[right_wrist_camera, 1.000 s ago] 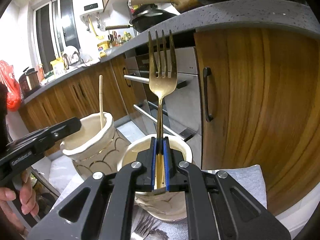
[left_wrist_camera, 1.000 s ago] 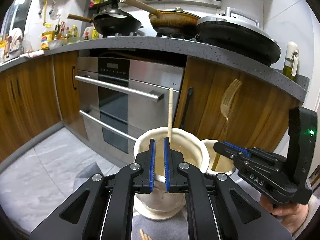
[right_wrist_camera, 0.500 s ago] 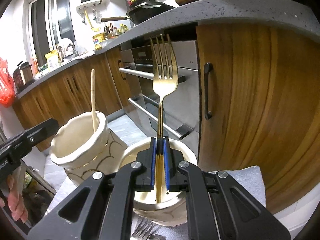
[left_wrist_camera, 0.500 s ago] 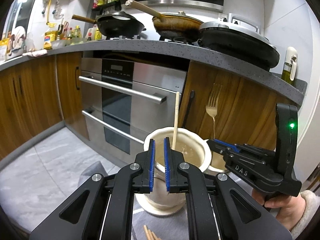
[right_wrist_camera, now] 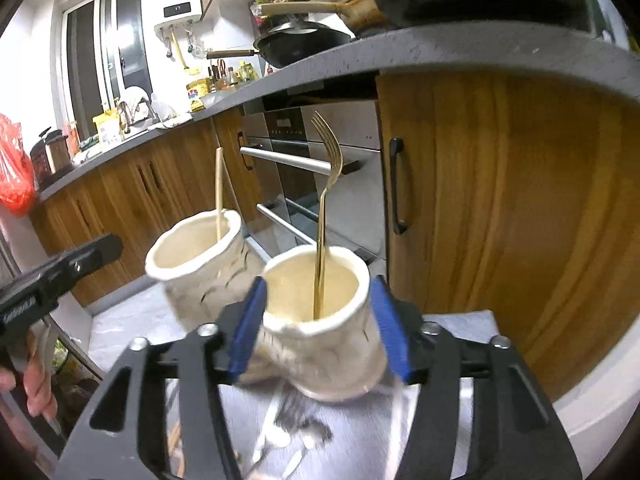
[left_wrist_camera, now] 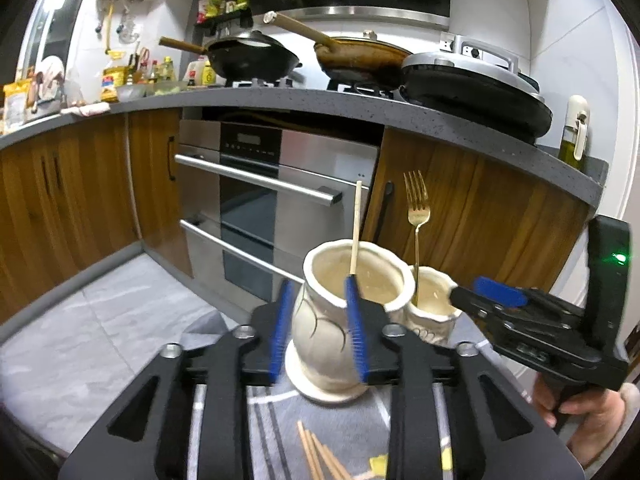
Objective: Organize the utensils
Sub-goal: 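Open both tools and withdraw them back over the table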
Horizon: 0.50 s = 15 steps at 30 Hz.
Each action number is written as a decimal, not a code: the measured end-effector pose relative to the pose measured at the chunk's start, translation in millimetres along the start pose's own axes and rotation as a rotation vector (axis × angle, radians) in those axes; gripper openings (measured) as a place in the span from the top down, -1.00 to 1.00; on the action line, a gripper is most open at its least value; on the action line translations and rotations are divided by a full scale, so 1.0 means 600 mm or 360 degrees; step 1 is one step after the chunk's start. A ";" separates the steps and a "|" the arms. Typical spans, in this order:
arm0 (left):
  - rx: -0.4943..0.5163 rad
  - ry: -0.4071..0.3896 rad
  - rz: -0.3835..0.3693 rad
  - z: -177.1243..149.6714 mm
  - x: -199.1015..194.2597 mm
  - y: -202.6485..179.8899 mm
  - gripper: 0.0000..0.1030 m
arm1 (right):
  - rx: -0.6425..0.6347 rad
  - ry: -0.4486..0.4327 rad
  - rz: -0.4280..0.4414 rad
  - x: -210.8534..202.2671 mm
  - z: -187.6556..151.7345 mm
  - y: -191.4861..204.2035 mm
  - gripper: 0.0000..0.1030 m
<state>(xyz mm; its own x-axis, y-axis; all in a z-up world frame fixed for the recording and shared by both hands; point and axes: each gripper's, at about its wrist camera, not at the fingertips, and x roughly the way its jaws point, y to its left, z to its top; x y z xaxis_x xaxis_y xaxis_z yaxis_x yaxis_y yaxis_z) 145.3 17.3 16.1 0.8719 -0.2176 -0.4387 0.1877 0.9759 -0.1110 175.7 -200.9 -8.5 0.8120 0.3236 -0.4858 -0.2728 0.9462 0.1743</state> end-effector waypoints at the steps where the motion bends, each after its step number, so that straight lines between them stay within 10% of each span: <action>1: 0.0006 -0.0004 0.0011 -0.002 -0.007 -0.001 0.28 | -0.0008 -0.0006 -0.0007 -0.016 -0.006 0.001 -0.36; 7: 0.0027 -0.0011 0.0093 -0.013 -0.047 -0.010 -0.11 | -0.0025 -0.0086 -0.0014 -0.093 -0.029 0.005 -0.91; 15: 0.0021 -0.0017 0.0203 -0.039 -0.095 -0.020 -0.53 | -0.0115 -0.0124 -0.0048 -0.155 -0.060 0.017 -0.91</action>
<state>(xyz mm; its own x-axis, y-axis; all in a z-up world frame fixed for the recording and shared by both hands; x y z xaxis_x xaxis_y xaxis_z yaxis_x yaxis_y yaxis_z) 82.7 17.9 21.6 0.8939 -0.0916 -0.4388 0.0809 0.9958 -0.0431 78.9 -221.1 7.8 0.8572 0.2958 -0.4215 -0.2818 0.9546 0.0968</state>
